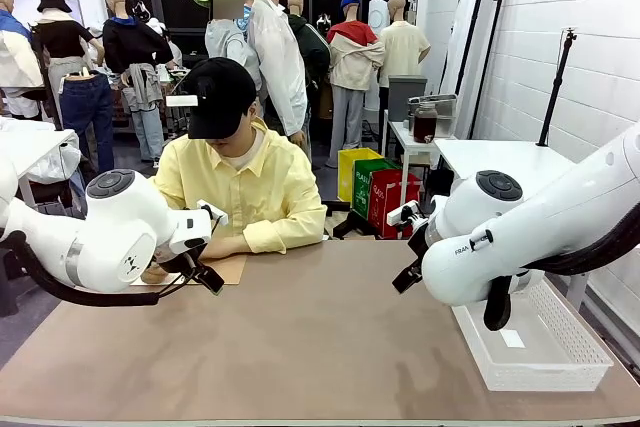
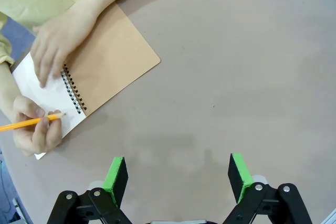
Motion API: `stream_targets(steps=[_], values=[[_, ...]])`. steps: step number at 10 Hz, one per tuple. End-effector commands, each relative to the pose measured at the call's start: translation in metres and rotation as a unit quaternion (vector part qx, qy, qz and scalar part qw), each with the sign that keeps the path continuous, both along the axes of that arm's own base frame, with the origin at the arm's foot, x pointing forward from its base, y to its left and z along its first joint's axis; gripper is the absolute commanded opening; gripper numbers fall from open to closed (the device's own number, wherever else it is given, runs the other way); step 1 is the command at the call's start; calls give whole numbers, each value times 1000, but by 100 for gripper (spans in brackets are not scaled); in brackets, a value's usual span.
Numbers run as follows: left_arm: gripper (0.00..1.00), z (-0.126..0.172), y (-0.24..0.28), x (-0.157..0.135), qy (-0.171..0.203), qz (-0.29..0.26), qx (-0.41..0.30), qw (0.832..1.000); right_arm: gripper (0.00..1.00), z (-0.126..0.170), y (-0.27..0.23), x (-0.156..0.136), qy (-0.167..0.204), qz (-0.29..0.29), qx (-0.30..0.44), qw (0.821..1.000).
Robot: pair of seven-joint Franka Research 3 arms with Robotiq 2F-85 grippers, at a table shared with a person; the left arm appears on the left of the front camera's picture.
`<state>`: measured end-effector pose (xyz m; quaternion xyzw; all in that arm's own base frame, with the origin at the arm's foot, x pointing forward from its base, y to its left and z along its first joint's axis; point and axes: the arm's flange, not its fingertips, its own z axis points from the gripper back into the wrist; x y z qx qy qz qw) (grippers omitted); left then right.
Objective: Sort the paper based on its condition.
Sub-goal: If a person hands you a paper, place it in the Organizing basket , and if it's crumpled, put it in the Trash can.
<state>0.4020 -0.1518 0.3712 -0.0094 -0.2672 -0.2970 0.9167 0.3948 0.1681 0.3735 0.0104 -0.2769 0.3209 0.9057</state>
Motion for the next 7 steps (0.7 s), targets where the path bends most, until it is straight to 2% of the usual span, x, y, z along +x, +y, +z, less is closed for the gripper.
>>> stream_targets(steps=[1,6,7], values=[[100,0,1,0,0,1,-1,1000,100,0,0,0,0,0,0,1000],[100,0,0,0,0,0,0,1000,100,0,0,0,0,0,0,1000],[100,8,-1,0,4,-6,3,1000,100,9,0,1,9,6,5,1000]])
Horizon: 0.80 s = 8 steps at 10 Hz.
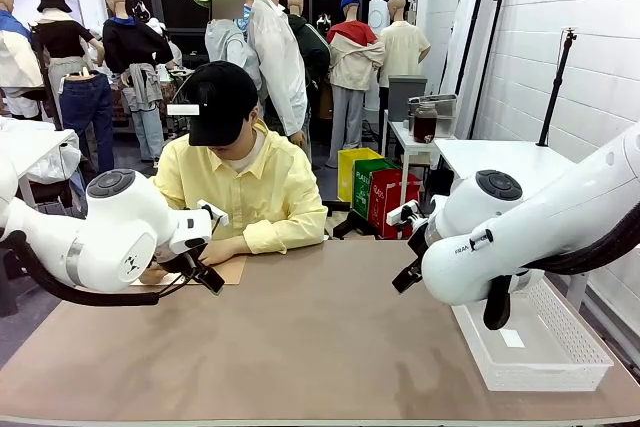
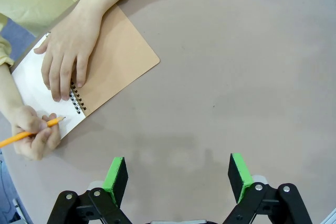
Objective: Sort the paper based on its condition.
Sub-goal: If a person hands you a paper, place it in the Organizing basket , and if it's crumpled, put it in the Trash can.
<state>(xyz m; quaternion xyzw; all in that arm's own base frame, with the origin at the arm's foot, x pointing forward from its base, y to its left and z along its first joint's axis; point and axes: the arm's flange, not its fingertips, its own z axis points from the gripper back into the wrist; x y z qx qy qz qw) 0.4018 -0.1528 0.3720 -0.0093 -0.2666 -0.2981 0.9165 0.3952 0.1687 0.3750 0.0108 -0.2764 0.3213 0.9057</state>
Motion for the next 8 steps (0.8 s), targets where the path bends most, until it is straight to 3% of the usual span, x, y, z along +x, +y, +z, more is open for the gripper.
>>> stream_targets(steps=[1,6,8], values=[[100,20,1,1,10,1,3,1000,100,20,0,3,17,7,11,1000],[100,110,9,4,39,10,-5,999,100,93,4,11,7,21,39,999],[100,153,9,-5,31,1,-11,999,100,121,2,7,-3,35,47,998]])
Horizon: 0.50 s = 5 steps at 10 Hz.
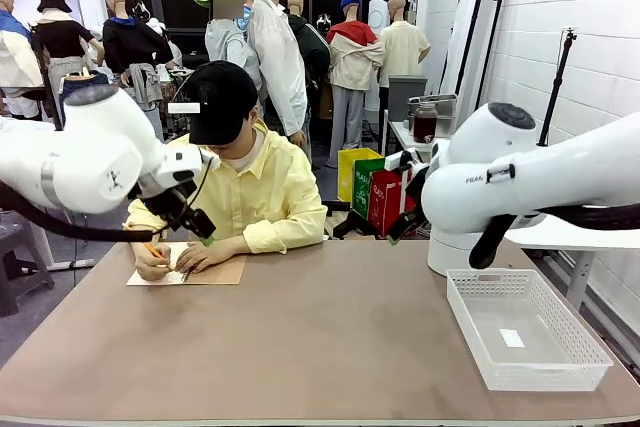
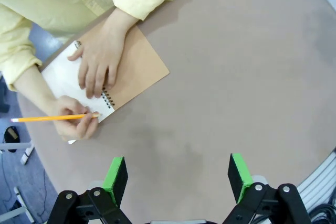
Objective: Sort the paper based on its condition.
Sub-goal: If a person hands you a paper, place it in the Organizing basket , and if it's crumpled, put it in the Trash can.
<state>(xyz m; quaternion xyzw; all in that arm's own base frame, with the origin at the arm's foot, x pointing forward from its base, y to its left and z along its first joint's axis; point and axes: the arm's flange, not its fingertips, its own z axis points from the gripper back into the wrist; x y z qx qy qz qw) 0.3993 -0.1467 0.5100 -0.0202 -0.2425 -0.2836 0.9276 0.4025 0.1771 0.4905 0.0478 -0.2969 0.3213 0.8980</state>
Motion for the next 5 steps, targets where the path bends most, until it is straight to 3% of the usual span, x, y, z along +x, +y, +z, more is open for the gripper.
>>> stream_targets(steps=[1,5], values=[[100,35,4,-5,-5,-9,-2,1000,100,17,-7,-2,2,30,10,1000],[100,86,0,-15,-14,-18,33,999,100,37,-7,-9,-11,47,18,999]])
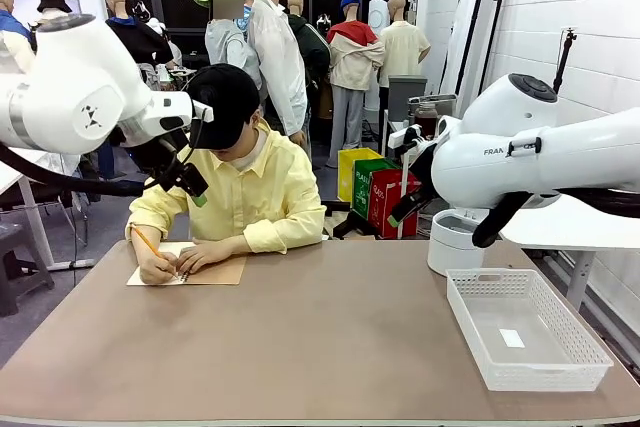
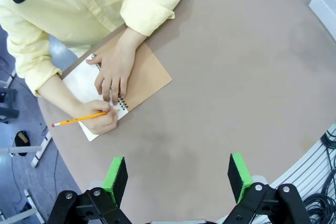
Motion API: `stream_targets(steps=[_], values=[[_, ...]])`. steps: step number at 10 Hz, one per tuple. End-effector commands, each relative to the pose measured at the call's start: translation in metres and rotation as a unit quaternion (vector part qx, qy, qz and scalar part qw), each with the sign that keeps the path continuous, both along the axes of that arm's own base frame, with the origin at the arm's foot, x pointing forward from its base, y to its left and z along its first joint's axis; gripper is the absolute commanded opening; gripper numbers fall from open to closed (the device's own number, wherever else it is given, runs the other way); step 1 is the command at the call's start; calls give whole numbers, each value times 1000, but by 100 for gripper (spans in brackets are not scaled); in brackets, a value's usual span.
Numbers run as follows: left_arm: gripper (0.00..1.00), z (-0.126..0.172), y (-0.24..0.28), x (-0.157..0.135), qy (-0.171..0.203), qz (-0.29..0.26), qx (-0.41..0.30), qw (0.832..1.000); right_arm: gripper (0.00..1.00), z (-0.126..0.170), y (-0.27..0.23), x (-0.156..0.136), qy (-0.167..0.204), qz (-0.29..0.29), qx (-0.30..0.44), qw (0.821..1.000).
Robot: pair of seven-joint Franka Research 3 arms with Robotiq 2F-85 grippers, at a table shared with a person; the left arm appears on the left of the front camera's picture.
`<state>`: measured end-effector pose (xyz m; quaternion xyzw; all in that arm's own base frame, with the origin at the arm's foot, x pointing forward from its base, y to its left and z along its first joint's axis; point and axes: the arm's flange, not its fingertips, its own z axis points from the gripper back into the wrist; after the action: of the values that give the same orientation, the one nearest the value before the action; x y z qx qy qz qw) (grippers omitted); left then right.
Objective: Sort the paper based on its condition.
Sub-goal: If a person hands you a paper, place it in the Organizing basket , and if it's crumpled, put it in the Trash can.
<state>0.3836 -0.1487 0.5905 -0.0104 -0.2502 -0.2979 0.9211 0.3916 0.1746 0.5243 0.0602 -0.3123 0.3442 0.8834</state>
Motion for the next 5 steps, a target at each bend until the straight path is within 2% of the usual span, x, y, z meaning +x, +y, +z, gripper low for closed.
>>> stream_targets(steps=[1,4,5], values=[[100,10,1,0,-4,-3,21,1000,100,8,-6,-1,-3,23,9,1000],[100,3,5,2,12,-4,-5,1000,100,17,-14,-5,-23,63,45,997],[100,9,-2,-1,-1,0,5,1000,100,18,-17,-5,-29,85,59,994]])
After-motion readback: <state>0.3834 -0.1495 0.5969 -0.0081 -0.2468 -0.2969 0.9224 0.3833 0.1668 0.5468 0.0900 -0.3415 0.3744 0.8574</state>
